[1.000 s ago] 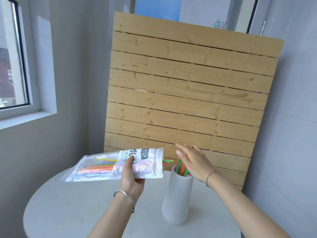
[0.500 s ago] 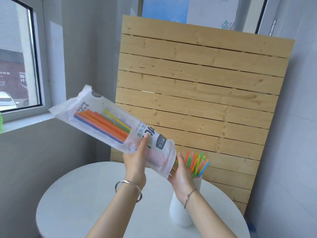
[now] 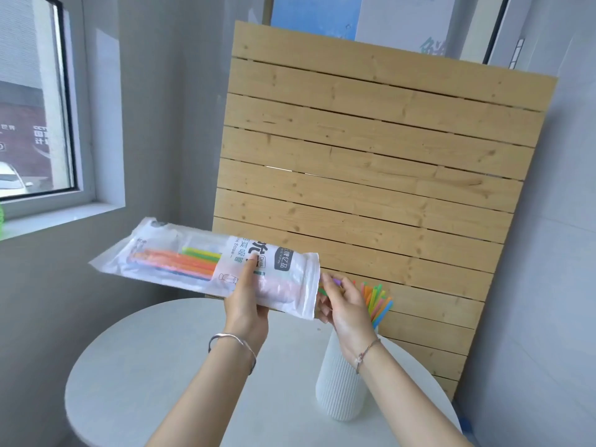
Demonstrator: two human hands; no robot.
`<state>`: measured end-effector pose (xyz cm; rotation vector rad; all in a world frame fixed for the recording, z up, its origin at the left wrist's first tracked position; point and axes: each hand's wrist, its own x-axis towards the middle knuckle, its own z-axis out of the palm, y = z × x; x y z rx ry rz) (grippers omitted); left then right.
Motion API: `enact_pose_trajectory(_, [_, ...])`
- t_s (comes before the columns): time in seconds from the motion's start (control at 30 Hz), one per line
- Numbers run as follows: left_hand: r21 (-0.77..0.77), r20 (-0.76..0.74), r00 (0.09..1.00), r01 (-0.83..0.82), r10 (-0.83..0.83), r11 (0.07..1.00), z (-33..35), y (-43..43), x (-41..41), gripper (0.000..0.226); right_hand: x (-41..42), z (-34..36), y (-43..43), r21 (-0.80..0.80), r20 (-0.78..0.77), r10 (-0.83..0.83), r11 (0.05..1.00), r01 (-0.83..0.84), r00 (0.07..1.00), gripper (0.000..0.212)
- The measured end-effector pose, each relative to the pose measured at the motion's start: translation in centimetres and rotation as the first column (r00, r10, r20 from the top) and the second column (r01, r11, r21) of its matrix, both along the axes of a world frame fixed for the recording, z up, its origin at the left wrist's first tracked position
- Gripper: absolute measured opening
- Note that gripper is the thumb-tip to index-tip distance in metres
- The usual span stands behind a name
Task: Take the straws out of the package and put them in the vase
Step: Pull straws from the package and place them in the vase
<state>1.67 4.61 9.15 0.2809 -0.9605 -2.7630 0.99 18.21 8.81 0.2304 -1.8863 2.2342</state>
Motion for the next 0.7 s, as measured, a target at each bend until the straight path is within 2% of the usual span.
enact_pose_trajectory(0.1, [0.168, 0.066, 0.998, 0.012, -0.023, 0.986, -0.5, -0.9, -0.3, 0.028, 0.0, 1.1, 1.6, 0.018, -0.049, -0.046, 0.999, 0.047, 0.998, 0.012])
enact_pose_trajectory(0.2, [0.255, 0.134, 0.991, -0.026, -0.008, 0.967, -1.3, -1.6, -0.5, 0.009, -0.2, 2.5, 4.1, -0.079, -0.092, -0.112, 0.991, 0.105, 0.990, 0.022])
enact_pose_trajectory(0.3, [0.269, 0.160, 0.987, -0.020, -0.024, 0.963, -1.9, -1.2, -0.5, 0.004, -0.1, 2.9, 5.4, -0.126, -0.112, -0.177, 0.979, 0.163, 0.978, 0.027])
enact_pose_trajectory(0.37, [0.272, 0.151, 0.986, 0.021, -0.064, 0.962, -2.0, 0.0, -0.4, 0.010, 0.0, 2.7, 5.1, -0.170, -0.096, -0.176, 0.973, 0.158, 0.980, 0.028])
enact_pose_trajectory(0.43, [0.275, 0.148, 0.984, 0.056, -0.100, 0.960, -1.9, 1.6, -0.2, 0.011, 0.2, 2.3, 4.2, -0.140, -0.058, -0.171, 0.977, 0.162, 0.983, 0.027])
enact_pose_trajectory(0.5, [0.276, 0.156, 0.979, 0.086, -0.132, 0.957, -1.7, 3.1, -0.1, 0.003, 0.3, 1.8, 3.4, -0.061, -0.036, -0.177, 0.983, 0.175, 0.984, 0.024])
enact_pose_trajectory(0.6, [0.260, 0.156, 0.977, 0.103, -0.147, 0.960, -1.5, 4.0, 0.1, 0.007, 0.2, 1.8, 3.6, 0.023, -0.044, -0.209, 0.977, 0.211, 0.977, 0.035])
enact_pose_trajectory(0.7, [0.267, 0.161, 0.980, 0.073, -0.120, 0.961, -1.5, 3.5, -0.1, 0.002, 0.2, 2.7, 5.6, -0.015, -0.093, -0.242, 0.970, 0.242, 0.966, 0.044])
